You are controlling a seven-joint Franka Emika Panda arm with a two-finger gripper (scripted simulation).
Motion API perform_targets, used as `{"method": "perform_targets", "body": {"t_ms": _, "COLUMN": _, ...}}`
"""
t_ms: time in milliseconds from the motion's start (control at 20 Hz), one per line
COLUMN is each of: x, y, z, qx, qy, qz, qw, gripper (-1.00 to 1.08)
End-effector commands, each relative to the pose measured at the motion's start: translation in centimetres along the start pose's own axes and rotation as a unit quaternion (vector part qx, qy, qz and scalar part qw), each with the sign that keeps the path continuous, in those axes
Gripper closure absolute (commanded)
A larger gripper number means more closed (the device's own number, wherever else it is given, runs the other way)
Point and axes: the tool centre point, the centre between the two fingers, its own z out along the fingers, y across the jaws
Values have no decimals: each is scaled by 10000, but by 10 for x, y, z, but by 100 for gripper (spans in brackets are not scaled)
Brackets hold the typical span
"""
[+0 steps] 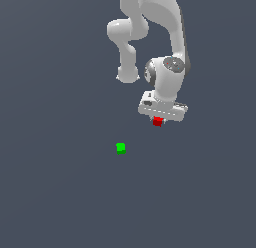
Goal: Stack the red cube on top of the green cube.
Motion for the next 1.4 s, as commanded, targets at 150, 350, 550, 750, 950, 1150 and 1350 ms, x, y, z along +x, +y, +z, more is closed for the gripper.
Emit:
{"method": "perform_targets", "body": {"t_ms": 150, "x": 0, "y": 0, "z": -11, "qx": -2, "qy": -3, "qz": 0, "qw": 10000, "gripper": 108}}
{"method": "perform_targets", "body": {"t_ms": 350, "x": 1, "y": -1, "z": -8, "qx": -2, "qy": -3, "qz": 0, "qw": 10000, "gripper": 108}}
{"method": "perform_targets", "body": {"t_ms": 550, "x": 2, "y": 1, "z": -8, "qx": -2, "qy": -3, "qz": 0, "qw": 10000, "gripper": 108}}
{"method": "perform_targets", "body": {"t_ms": 750, "x": 9, "y": 9, "z": -4, "qx": -4, "qy": -3, "qz": 1, "qw": 10000, "gripper": 108}}
{"method": "perform_targets", "body": {"t_ms": 950, "x": 25, "y": 25, "z": 2, "qx": -6, "qy": -2, "qz": 0, "qw": 10000, "gripper": 108}}
{"method": "perform_targets", "body": {"t_ms": 1150, "x": 48, "y": 49, "z": 12, "qx": -6, "qy": -2, "qz": 0, "qw": 10000, "gripper": 108}}
{"method": "perform_targets", "body": {"t_ms": 1350, "x": 77, "y": 77, "z": 24, "qx": -8, "qy": -1, "qz": -1, "qw": 10000, "gripper": 108}}
